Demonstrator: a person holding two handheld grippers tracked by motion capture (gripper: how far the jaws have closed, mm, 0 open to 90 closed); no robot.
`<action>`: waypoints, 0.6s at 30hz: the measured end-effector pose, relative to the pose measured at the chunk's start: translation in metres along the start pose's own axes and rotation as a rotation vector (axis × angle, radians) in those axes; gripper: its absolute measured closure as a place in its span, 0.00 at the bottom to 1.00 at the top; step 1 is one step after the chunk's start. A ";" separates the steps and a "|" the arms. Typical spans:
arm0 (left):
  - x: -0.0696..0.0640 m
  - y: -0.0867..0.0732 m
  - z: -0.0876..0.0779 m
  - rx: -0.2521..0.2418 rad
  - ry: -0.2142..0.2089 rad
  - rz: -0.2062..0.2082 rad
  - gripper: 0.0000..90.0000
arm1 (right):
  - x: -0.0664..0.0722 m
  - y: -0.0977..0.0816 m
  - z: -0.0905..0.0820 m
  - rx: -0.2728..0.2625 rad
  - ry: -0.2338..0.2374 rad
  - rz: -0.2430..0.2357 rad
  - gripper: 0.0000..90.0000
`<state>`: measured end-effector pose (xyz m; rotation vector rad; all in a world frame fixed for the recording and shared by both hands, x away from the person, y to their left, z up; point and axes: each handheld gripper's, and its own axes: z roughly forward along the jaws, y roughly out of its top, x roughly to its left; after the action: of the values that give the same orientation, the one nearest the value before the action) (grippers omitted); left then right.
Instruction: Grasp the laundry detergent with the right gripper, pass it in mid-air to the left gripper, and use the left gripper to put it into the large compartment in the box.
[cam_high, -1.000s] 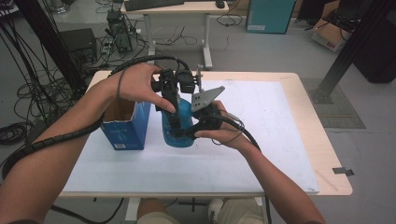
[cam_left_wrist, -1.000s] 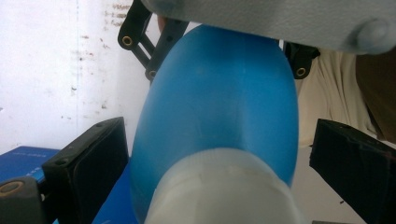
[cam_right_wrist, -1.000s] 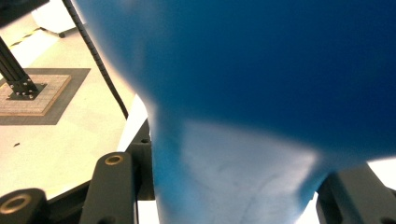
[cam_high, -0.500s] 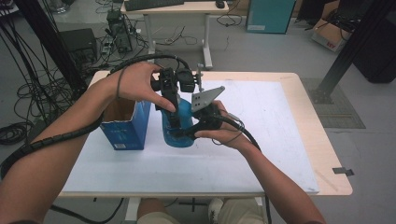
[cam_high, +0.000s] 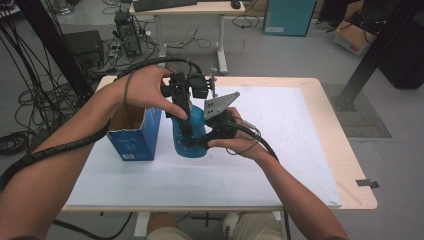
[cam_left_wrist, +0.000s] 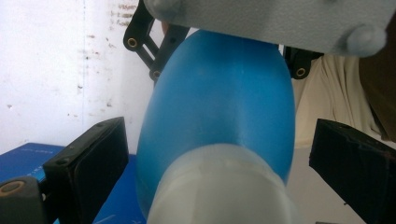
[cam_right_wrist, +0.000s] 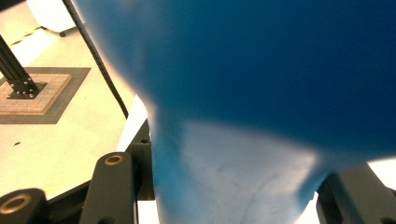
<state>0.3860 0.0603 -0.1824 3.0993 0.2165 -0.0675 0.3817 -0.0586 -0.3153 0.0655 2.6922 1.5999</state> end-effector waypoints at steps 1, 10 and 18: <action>0.000 0.000 0.000 0.007 0.008 0.003 0.06 | 0.000 0.000 0.000 0.001 -0.001 0.003 0.49; -0.001 0.000 -0.002 0.004 0.016 0.001 0.06 | -0.001 0.000 -0.001 0.002 -0.010 -0.018 0.49; -0.001 0.000 -0.001 -0.013 0.017 0.003 0.06 | -0.001 0.000 -0.001 0.004 -0.010 -0.017 0.49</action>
<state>0.3851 0.0604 -0.1811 3.0883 0.2117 -0.0402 0.3828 -0.0599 -0.3146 0.0494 2.6812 1.5856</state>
